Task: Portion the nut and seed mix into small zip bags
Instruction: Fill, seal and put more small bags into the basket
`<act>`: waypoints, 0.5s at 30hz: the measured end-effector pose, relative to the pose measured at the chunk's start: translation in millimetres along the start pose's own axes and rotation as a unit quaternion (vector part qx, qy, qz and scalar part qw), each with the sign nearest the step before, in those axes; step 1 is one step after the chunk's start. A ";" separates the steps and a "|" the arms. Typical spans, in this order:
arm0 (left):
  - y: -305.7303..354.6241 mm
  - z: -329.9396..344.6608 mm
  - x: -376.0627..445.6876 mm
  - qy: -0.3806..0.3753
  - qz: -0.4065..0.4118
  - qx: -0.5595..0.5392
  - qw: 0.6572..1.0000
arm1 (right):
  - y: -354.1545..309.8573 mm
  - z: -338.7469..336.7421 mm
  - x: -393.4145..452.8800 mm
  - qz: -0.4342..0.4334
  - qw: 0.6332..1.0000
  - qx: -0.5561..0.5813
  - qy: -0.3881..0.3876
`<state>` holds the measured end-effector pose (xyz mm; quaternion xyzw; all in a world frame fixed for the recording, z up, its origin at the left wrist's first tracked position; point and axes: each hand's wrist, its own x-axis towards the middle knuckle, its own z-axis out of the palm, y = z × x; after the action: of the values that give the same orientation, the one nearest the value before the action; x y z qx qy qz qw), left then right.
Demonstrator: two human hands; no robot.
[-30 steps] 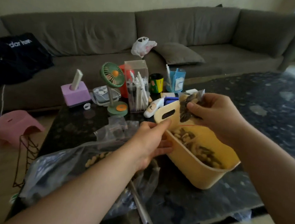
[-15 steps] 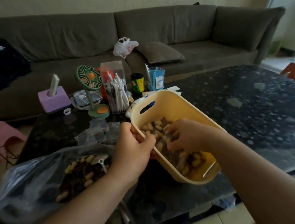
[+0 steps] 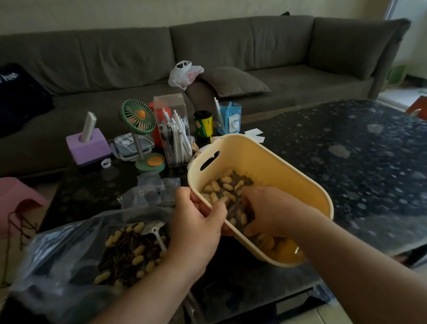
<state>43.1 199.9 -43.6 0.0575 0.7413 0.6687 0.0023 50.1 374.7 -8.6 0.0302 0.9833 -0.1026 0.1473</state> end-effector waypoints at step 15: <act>4.6 2.2 25.4 -0.050 -0.118 -0.109 0.986 | -25.0 -20.6 7.7 0.015 1.000 0.011 -0.007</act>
<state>18.5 204.8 -37.4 0.0020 0.6648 0.7366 0.1246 34.7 354.8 13.2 0.0453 0.9805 -0.1114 0.1551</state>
